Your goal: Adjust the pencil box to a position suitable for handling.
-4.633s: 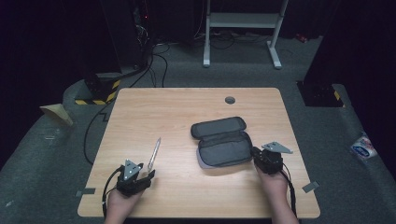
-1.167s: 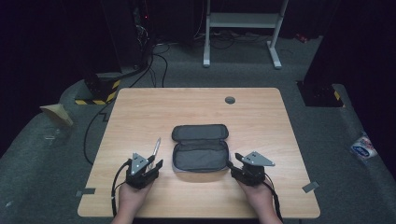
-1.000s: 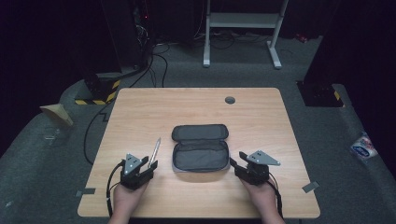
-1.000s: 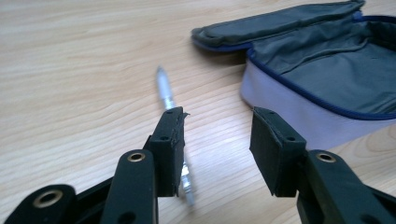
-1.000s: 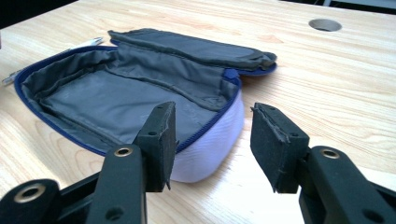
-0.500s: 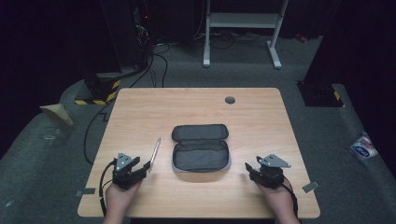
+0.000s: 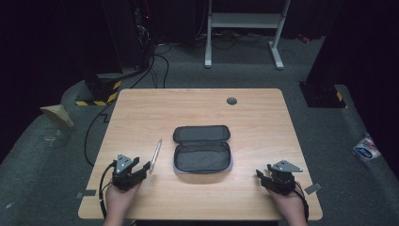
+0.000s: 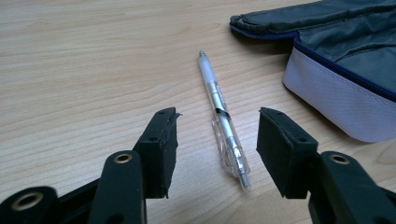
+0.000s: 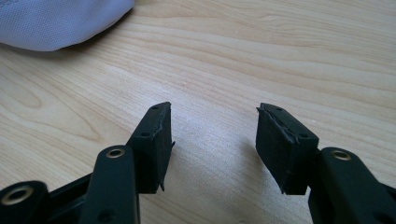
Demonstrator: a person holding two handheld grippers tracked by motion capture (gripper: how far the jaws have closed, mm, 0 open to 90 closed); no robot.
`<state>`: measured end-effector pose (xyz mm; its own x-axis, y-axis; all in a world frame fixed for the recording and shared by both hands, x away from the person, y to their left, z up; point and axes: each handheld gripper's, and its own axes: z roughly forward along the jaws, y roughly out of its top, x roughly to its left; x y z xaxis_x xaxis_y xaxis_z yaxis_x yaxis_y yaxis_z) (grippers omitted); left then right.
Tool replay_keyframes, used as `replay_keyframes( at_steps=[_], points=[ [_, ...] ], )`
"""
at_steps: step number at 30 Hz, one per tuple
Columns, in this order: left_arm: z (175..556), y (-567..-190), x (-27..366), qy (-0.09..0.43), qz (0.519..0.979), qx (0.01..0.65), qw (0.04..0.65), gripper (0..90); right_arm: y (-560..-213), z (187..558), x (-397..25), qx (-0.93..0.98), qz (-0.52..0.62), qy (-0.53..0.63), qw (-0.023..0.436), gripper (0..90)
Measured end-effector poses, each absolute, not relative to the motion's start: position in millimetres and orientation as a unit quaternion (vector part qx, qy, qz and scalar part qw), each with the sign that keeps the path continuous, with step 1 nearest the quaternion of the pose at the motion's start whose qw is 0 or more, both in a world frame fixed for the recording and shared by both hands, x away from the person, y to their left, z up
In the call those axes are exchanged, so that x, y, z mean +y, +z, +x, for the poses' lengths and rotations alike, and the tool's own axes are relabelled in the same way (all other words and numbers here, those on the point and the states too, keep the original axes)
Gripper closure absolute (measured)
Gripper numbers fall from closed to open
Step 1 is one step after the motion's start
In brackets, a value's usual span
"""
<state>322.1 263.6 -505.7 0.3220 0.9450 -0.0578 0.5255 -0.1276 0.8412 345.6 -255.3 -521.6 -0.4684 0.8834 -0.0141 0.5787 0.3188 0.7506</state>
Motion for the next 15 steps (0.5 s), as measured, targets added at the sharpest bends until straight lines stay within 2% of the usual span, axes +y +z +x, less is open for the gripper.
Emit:
replay_keyframes(
  at_steps=[8, 15],
  points=[
    [329, -509, 262, 0.252, 0.706, 0.525, 0.403, 47.1, -523, 346, -255, 0.781, 0.481, 0.336, 0.214, 38.9],
    [335, -510, 256, 0.253, 0.718, 0.521, 0.386, 45.6, -523, 346, -254, 0.779, 0.484, 0.334, 0.215, 37.7]
  ],
)
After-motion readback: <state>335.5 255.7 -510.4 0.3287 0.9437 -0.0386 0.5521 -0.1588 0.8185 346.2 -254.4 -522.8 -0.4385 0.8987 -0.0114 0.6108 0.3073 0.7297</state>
